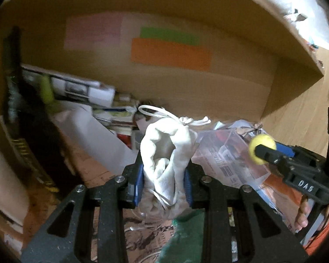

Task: Organize soft objects
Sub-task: 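Carry the ball and the cloth bag with both tools over the clear plastic bin, then open the right tool to drop the ball while the left tool releases the bag into the bin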

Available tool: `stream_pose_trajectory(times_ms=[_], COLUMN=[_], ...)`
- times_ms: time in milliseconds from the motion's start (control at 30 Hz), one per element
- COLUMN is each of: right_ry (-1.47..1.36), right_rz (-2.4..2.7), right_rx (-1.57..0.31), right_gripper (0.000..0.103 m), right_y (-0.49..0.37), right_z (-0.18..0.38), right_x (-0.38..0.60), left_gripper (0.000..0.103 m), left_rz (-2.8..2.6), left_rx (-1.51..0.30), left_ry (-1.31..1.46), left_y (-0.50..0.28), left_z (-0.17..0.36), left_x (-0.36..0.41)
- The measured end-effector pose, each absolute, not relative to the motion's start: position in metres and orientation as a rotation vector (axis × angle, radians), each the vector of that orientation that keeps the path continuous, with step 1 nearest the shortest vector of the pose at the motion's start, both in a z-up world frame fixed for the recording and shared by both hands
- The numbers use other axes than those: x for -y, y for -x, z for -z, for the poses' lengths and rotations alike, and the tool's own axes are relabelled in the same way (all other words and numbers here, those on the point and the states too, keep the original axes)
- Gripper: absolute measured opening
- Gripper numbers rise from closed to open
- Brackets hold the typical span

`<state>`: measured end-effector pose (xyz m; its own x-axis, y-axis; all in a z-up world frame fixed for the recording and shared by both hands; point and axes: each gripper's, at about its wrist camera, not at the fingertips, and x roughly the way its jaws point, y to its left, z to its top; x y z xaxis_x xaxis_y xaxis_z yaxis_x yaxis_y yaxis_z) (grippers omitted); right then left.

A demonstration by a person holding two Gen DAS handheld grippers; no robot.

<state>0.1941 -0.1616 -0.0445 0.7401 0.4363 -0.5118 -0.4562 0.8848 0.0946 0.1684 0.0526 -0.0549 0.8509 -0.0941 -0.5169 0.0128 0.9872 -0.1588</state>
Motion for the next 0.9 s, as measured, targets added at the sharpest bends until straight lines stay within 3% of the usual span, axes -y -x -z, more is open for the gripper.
stream_pose_trajectory(times_ms=[500,567,633,700,900], right_ry=[0.127,0.138,0.143,0.147,0.145], right_rz=[-0.452,-0.452,-0.453,-0.448,-0.429], right_rx=[-0.745,-0.743,-0.749,-0.751,-0.702], right_gripper=[0.038,0.038,0.039,0.041,0.066], right_y=[-0.241,-0.240,-0.240,-0.240,-0.235], right_z=[0.091,0.091,0.090,0.091,0.083], right_x=[0.146,0.145,0.144,0.143,0.145], left_gripper=[0.030,0.034,0.048,0.055,0.066], left_rz=[0.144,0.138,0.134,0.125,0.106], left_rx=[-0.799,-0.807,-0.808,-0.790,-0.735], left_ry=[0.129,0.121,0.126,0.128,0.105], left_y=[-0.240,-0.241,-0.240,-0.233,-0.214], left_z=[0.101,0.102,0.102,0.097,0.079], left_x=[-0.025,-0.024,-0.024,-0.027,-0.029])
